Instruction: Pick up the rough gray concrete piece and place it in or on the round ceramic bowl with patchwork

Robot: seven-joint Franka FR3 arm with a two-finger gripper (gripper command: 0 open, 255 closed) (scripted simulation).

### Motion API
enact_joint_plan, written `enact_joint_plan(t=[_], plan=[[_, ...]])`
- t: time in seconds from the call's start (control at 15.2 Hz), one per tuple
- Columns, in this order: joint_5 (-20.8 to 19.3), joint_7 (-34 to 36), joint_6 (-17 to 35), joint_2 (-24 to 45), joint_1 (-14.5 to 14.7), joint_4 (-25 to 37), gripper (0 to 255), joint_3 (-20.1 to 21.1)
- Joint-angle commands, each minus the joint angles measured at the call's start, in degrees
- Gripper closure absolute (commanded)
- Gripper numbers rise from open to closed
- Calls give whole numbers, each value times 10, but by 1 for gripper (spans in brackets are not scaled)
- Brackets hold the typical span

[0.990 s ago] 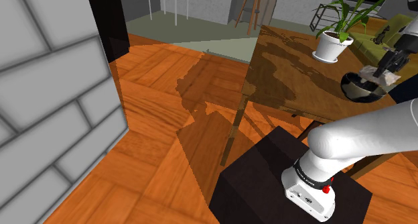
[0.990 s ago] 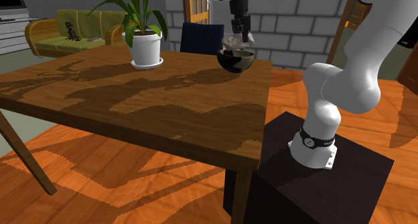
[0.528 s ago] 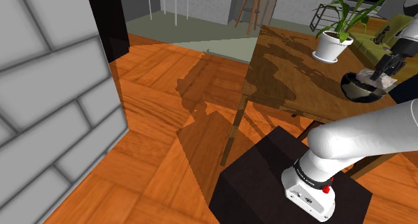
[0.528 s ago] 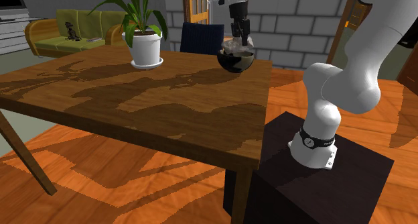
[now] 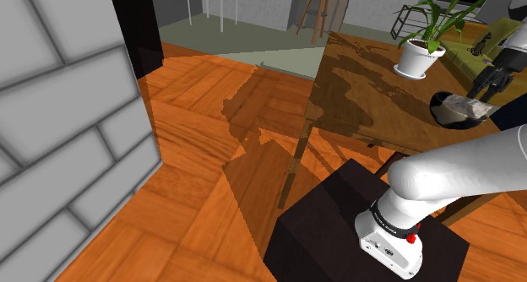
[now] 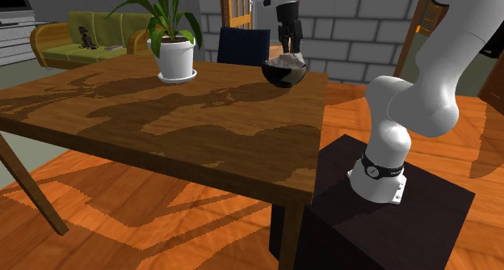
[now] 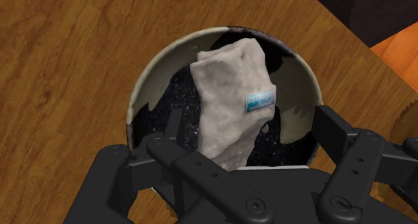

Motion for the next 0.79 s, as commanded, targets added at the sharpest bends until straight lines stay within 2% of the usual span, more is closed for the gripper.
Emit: enact_joint_plan(t=[0.0,0.2,0.73], plan=[[5,-5,-17,10,5,26,0,-3],[23,-23,-64,44,18,103,0,-15],[23,-23,-64,44,18,103,0,-15]])
